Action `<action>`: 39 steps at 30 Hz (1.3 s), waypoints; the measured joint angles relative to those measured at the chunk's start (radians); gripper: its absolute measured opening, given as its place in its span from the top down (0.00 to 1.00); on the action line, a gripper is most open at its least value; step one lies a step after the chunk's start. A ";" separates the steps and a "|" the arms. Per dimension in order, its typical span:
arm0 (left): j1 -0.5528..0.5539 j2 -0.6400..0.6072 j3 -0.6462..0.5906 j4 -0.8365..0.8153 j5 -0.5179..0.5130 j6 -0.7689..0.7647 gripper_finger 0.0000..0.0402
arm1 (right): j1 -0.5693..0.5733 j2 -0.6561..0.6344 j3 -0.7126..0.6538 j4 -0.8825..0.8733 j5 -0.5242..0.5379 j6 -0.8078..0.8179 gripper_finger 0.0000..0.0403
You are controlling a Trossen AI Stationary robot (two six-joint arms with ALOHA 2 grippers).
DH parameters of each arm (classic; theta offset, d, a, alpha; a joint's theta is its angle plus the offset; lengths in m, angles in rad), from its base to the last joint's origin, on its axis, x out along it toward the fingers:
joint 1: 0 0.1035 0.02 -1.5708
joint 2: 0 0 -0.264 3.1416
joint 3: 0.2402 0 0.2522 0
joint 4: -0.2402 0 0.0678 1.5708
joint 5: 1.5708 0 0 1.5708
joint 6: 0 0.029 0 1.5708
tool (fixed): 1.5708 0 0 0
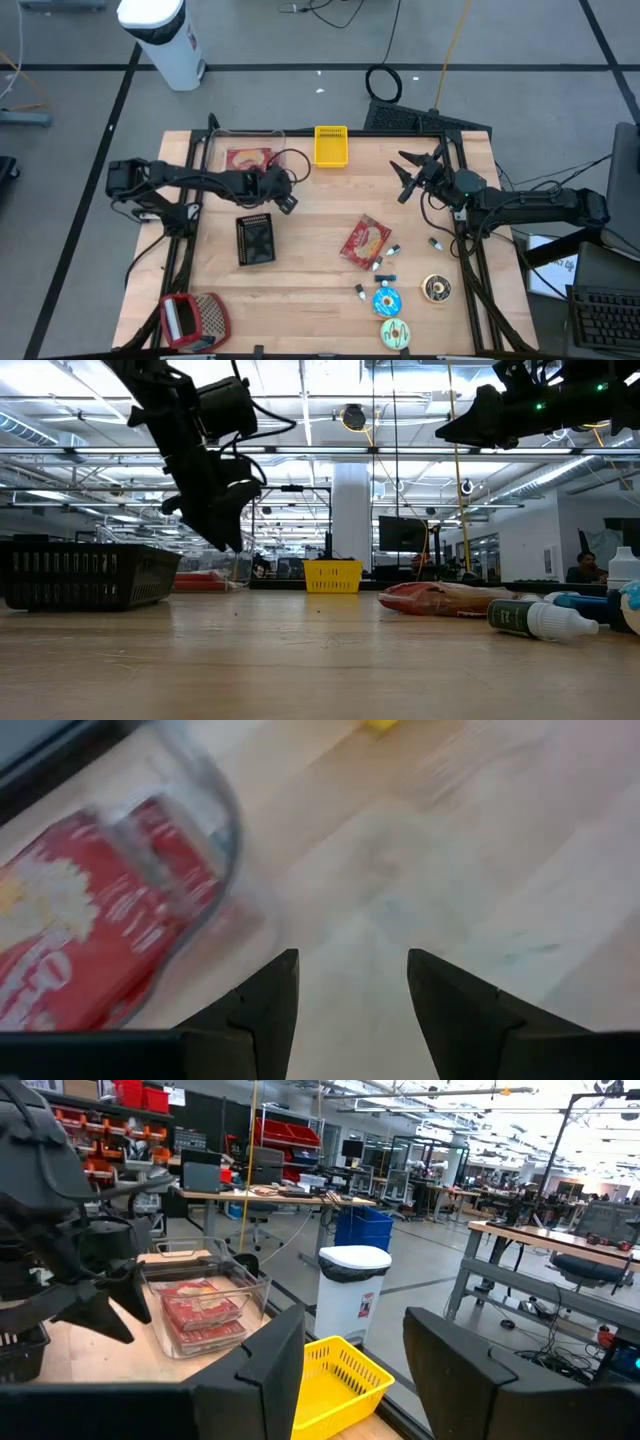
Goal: Pick & Place Food Item
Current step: Put the popcorn pack into the transparent bin
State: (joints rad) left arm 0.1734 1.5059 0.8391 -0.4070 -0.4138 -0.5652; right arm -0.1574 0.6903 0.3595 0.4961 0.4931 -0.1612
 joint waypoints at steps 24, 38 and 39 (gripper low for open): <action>0.031 0.000 0.000 -0.168 -0.135 -0.115 0.54 | 0.002 0.000 -0.001 -0.079 -0.193 0.045 0.60; -0.052 -0.001 0.000 0.299 0.173 0.148 0.54 | 0.116 0.195 0.053 -0.561 -0.417 0.487 0.60; -0.053 -0.001 0.000 0.345 0.213 0.182 0.54 | 0.136 0.226 0.053 -0.576 -0.418 0.485 0.60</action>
State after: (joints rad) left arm 0.1200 1.5051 0.8394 -0.0618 -0.2008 -0.3832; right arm -0.0210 0.9159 0.4126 -0.0800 0.0747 0.3240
